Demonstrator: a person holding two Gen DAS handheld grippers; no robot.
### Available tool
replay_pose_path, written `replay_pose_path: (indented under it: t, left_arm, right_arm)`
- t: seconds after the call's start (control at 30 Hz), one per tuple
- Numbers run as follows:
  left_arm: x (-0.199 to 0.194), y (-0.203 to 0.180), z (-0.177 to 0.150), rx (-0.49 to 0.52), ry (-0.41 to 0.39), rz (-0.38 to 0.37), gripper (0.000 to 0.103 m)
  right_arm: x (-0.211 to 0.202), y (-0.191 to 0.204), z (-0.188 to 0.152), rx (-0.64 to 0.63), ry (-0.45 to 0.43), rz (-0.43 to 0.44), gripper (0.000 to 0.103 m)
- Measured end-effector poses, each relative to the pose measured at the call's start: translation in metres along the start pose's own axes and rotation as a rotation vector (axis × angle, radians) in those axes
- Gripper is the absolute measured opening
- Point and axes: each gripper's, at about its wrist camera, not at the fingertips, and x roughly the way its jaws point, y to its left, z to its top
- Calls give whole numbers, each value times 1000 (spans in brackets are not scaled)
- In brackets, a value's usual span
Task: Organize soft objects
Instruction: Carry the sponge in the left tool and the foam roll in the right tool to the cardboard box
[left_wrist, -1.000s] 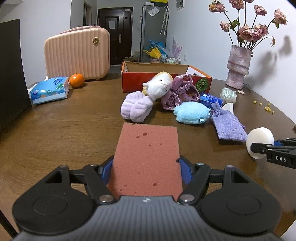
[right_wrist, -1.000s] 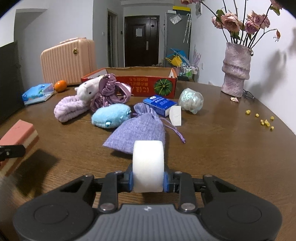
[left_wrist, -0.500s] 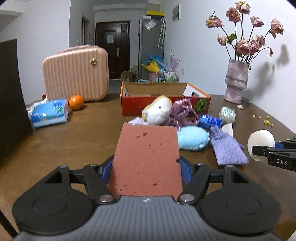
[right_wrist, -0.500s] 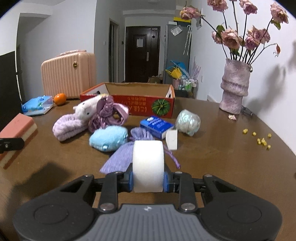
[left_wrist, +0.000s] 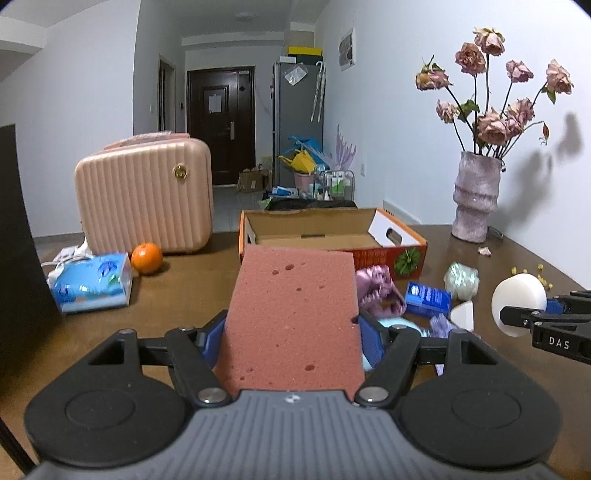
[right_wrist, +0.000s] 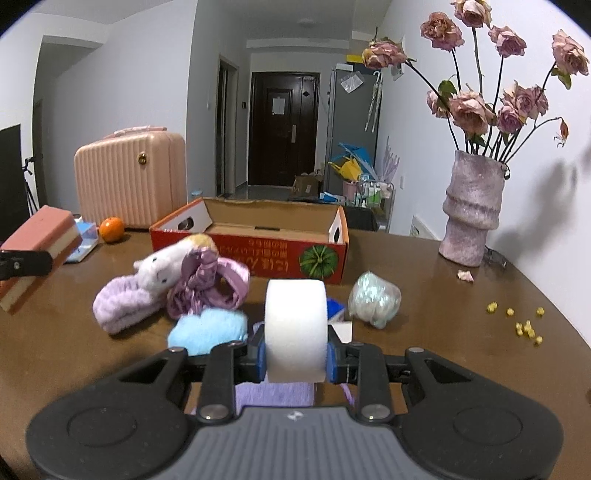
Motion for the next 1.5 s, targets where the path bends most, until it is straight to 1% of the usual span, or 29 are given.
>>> replay_pose_path:
  t: [0.4,0.83,0.97,1.33,1.5]
  left_arm:
    - [43,6,39,-35,-29,-25,71]
    - [113,5,74,-53,-37,-34,71]
    - [136,7,83,-72,-38,-11,71]
    - [192,15,106,-103,-34,0,70]
    - [214,16,115,-102,-32,7,70]
  right_arm:
    - [37,5,40,16,-45,13,28]
    - [98,8,87,31,-73,47,28]
    - [121,5,102,41,-76,56,28]
    - [169,-5,135,46,-82,59,28]
    - [198,-10,149,49,-55,61,28]
